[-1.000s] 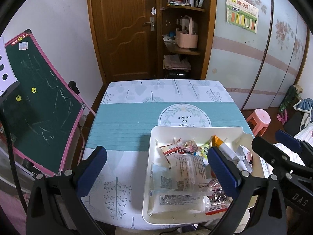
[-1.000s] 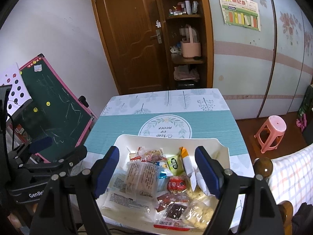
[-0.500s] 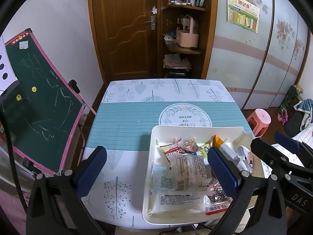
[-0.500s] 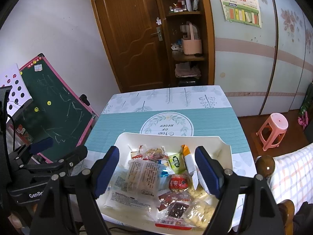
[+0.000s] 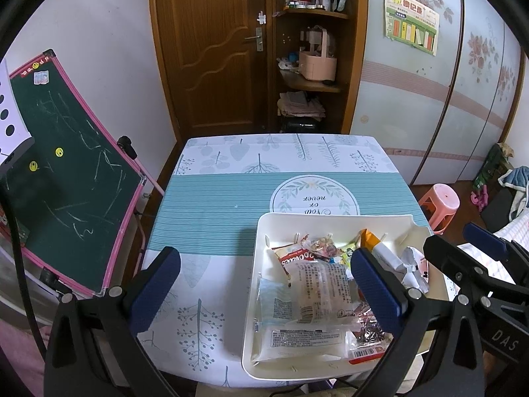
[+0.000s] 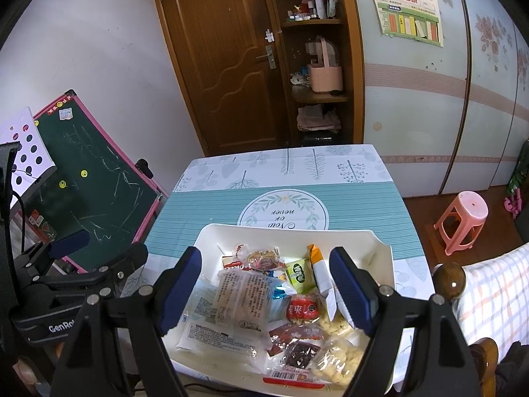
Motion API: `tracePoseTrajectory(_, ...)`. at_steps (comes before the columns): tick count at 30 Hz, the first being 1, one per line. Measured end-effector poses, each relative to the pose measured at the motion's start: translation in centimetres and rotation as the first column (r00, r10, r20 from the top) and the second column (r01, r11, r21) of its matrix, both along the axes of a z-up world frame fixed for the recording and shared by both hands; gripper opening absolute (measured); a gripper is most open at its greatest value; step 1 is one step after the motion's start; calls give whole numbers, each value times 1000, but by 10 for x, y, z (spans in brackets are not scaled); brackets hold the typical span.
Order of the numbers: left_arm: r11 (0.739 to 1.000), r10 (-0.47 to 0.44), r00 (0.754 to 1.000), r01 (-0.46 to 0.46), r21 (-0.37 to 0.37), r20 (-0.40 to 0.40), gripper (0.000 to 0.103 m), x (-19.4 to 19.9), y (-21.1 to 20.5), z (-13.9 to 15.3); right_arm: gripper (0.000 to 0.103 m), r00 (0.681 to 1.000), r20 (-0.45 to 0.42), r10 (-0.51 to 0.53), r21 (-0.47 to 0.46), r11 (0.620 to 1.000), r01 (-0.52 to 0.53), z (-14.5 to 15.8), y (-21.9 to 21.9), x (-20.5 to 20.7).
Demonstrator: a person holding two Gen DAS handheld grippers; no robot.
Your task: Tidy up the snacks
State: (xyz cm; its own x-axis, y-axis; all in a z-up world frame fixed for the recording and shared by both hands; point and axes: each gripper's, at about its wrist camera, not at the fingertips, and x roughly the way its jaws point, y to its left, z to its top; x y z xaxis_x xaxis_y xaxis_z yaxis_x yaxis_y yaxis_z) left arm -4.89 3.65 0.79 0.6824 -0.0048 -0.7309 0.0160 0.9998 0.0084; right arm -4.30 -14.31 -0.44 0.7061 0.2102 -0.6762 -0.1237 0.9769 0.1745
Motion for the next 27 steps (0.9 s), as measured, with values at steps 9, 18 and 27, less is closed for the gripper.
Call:
tracePoseTrajectory(9, 1000, 2, 1000, -2, 2, -1, 102, 0, 0, 0, 80, 1000, 0, 0, 2, 1000, 0, 0, 0, 0)
tracePoseTrajectory(18, 1000, 2, 1000, -2, 3, -3, 102, 0, 1, 0, 80, 1000, -6, 3, 8, 1000, -3, -2, 4, -2)
tracePoseTrajectory(27, 1000, 4, 1000, -4, 3, -11, 102, -4, 4, -7, 80, 1000, -14, 3, 13, 1000, -3, -6, 6, -3)
